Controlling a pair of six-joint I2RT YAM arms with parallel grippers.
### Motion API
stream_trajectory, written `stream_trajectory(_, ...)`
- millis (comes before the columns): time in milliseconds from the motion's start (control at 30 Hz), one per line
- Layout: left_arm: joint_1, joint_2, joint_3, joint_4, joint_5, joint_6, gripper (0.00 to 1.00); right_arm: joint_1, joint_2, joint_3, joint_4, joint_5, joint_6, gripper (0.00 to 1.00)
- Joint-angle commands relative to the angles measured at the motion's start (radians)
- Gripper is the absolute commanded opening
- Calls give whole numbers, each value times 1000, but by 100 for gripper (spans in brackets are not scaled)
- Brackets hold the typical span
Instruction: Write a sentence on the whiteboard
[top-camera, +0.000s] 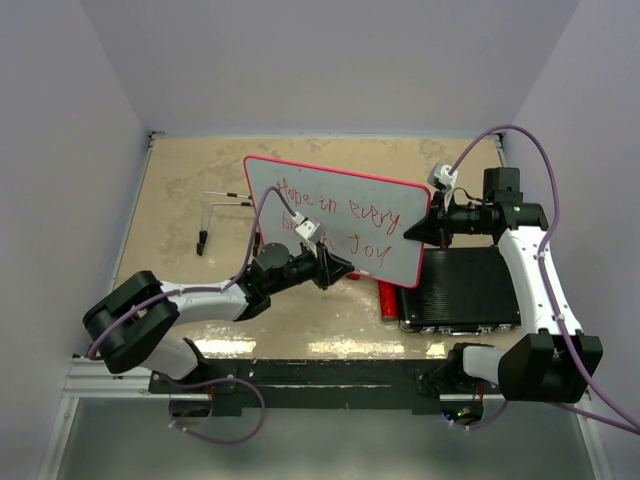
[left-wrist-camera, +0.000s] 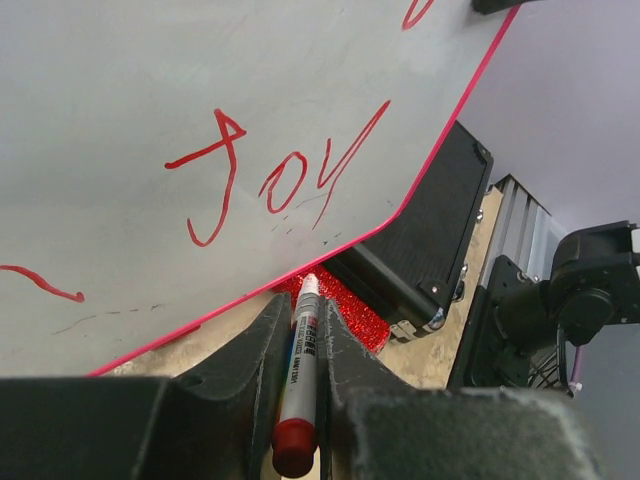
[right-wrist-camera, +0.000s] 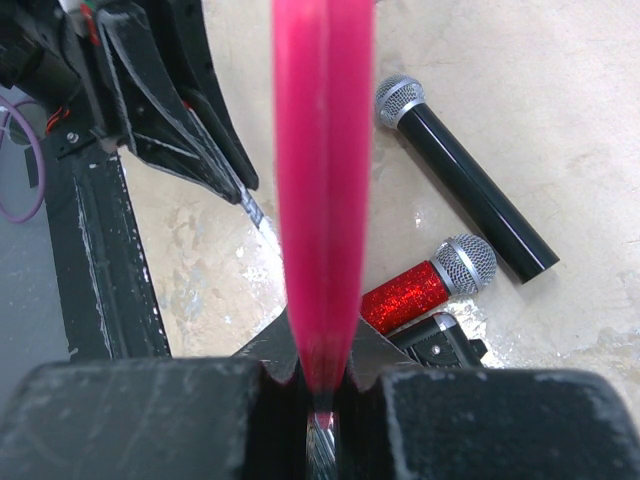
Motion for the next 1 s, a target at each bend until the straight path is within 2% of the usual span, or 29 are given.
stream_trajectory(0, -3, 51, 59, 126, 30, -15, 0, 9, -30, 13, 17, -55, 5, 0)
stream_trajectory(967, -3, 124, 115, 136, 4, -17, 0, 9, -30, 11, 15, -57, 2, 0)
